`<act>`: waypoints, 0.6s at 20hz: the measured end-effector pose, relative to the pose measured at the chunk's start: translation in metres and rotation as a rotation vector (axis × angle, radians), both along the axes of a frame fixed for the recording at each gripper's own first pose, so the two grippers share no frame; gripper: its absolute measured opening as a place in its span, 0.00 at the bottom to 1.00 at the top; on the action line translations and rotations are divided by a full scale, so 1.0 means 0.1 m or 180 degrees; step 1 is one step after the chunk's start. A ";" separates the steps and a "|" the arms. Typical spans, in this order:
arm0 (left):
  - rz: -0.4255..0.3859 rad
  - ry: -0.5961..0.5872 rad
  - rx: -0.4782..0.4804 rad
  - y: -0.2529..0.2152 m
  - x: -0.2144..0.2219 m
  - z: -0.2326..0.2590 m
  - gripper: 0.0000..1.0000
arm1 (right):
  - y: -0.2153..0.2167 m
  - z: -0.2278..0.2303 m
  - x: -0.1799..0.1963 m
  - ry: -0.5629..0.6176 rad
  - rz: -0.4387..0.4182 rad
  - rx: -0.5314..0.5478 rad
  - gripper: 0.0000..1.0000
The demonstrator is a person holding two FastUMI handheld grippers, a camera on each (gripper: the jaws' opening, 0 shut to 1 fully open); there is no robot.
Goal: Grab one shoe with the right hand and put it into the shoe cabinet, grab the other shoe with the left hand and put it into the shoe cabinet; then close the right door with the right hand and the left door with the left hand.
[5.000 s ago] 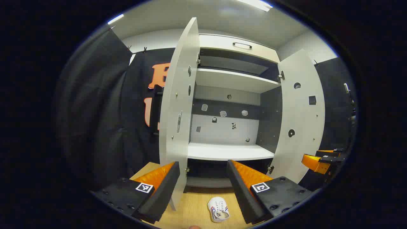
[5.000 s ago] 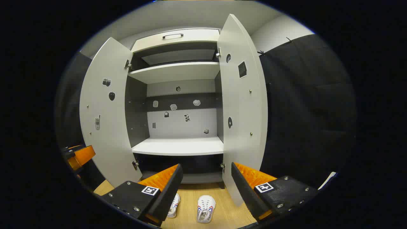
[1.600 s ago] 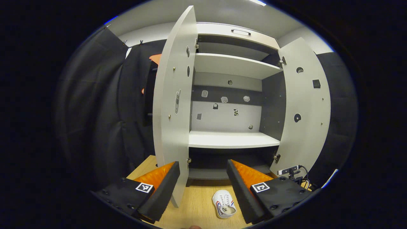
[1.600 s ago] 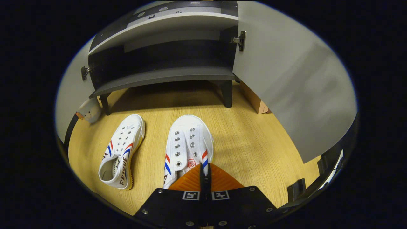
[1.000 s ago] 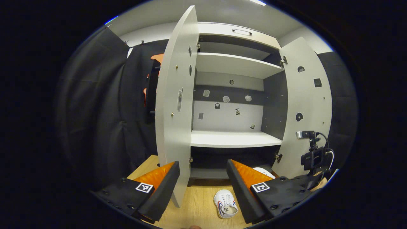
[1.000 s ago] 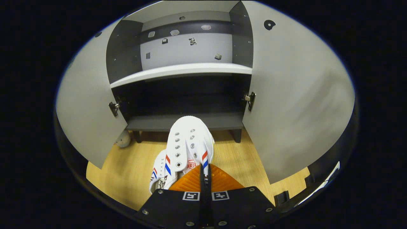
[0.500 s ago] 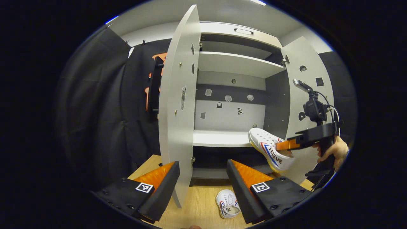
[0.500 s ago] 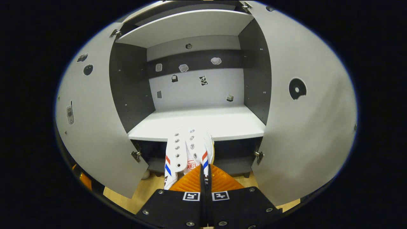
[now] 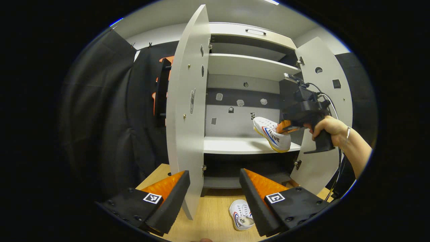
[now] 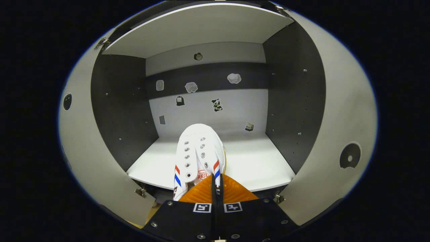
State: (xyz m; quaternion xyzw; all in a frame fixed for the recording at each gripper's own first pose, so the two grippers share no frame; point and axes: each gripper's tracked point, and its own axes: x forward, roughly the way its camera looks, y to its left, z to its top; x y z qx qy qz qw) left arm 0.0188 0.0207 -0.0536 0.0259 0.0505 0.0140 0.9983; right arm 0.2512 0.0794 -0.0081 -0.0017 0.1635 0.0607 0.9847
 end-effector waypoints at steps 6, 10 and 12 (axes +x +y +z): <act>0.0028 0.0033 -0.0003 0.11 0.03 0.00 0.96 | -0.05 -0.27 0.67 0.0302 -0.0168 0.0030 0.00; 0.0092 0.0021 -0.0017 0.19 0.04 0.03 0.96 | -0.14 -0.41 0.89 0.0462 -0.0283 0.0124 0.00; 0.0106 0.0029 0.0024 0.18 0.04 0.02 0.94 | -0.13 -0.42 0.92 0.0447 -0.0277 0.0105 0.00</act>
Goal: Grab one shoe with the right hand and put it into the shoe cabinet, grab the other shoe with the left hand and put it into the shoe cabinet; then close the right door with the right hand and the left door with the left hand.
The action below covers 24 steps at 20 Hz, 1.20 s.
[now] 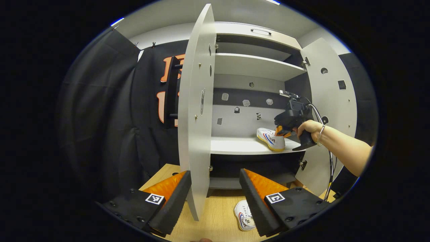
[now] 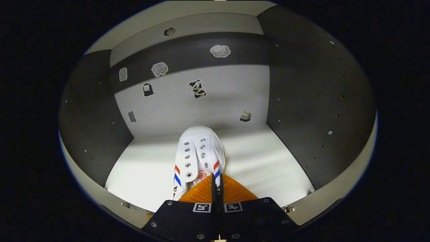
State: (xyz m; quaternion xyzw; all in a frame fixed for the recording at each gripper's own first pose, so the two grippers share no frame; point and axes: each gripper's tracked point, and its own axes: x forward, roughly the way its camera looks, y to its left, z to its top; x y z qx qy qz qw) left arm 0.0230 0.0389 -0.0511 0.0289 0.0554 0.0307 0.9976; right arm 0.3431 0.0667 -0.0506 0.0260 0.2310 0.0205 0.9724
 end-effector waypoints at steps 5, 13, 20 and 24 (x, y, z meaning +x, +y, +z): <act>-0.0021 -0.0032 -0.0050 -0.05 -0.02 0.04 0.96 | 0.02 0.26 -0.08 -0.0288 0.0002 -0.0058 0.20; -0.0089 -0.0098 -0.0026 -0.17 -0.11 0.12 0.96 | 0.12 0.86 -1.00 -0.0962 0.0195 -0.0157 0.58; -0.0134 -0.0099 -0.0006 -0.30 -0.17 0.07 0.96 | 0.16 1.01 -1.88 -0.1323 0.0345 -0.0121 0.87; -0.0168 -0.0031 0.0012 -0.39 -0.10 -0.12 0.96 | 0.06 0.94 -2.35 -0.1450 0.0353 -0.0176 0.93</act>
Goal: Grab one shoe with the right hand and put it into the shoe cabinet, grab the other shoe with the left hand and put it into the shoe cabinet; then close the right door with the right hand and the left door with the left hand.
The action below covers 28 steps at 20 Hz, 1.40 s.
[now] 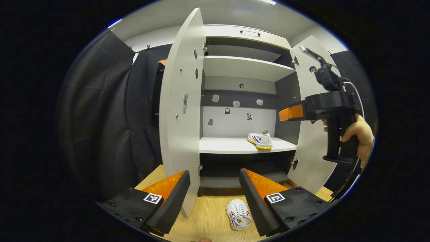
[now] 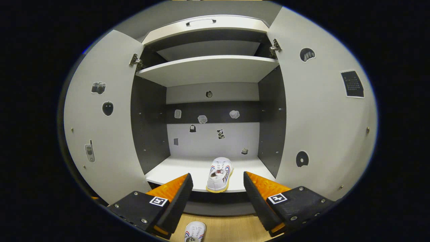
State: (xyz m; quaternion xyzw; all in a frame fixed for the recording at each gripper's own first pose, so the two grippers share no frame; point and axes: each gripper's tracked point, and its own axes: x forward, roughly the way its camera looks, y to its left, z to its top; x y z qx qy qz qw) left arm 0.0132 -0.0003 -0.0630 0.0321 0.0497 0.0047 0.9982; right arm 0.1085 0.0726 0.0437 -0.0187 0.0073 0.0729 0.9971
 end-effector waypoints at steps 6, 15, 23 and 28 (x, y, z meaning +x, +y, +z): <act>-0.0060 0.0283 -0.0031 -0.14 0.28 -0.60 0.96 | -0.44 -0.12 -0.29 -0.0218 -0.0296 -0.0330 0.93; -0.0153 0.1068 0.0045 -0.26 0.66 -1.96 0.96 | -0.76 -0.23 -0.56 -0.0165 -0.0458 -0.0229 0.93; -0.0173 0.1869 -0.0008 -0.28 0.67 -3.10 0.97 | -0.92 -0.46 -0.63 0.0004 -0.0554 -0.0240 0.94; -0.0249 0.2133 -0.0017 -0.34 0.67 -3.48 0.97 | -1.01 -0.55 -0.67 0.0077 -0.0608 -0.0244 0.94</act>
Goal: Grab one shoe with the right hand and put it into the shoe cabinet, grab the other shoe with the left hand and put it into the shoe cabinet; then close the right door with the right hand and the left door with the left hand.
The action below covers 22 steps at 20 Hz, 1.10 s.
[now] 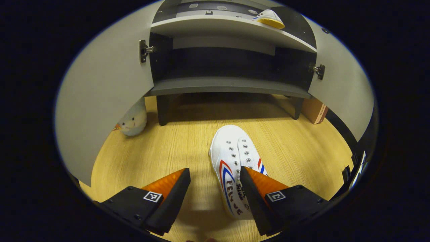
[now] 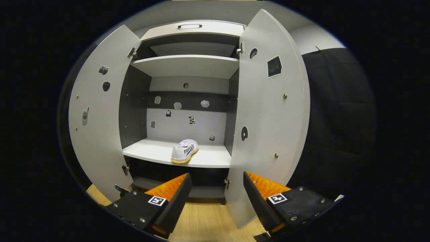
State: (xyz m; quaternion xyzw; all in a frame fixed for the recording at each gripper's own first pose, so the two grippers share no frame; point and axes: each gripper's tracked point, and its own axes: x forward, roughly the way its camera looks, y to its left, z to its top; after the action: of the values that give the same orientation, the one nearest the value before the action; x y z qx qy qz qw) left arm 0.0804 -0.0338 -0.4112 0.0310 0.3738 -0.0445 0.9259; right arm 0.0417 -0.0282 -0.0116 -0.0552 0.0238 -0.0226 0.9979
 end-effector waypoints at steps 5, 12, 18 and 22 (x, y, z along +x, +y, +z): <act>0.0008 0.0301 -0.0157 -0.04 0.03 -0.25 0.97 | -0.09 -0.15 0.00 0.0119 -0.0053 0.0077 0.94; -0.0184 0.0528 -0.0040 -0.15 0.01 -0.26 0.48 | -0.13 -0.22 0.00 0.0191 -0.0088 0.0138 0.94; -0.0082 0.0586 0.0107 -0.07 0.06 -0.21 0.07 | -0.04 -0.16 -0.01 0.0135 -0.0051 0.0091 0.94; -0.0206 0.0524 0.0157 -0.04 0.16 0.06 0.06 | 0.02 -0.11 -0.01 0.0086 0.0005 0.0116 0.94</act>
State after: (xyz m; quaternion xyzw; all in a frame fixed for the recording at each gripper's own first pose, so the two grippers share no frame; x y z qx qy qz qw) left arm 0.0960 -0.0380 -0.4050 0.0621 0.4485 -0.0676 0.8891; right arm 0.0409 -0.0265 -0.0228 -0.0373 0.0376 -0.0206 0.9984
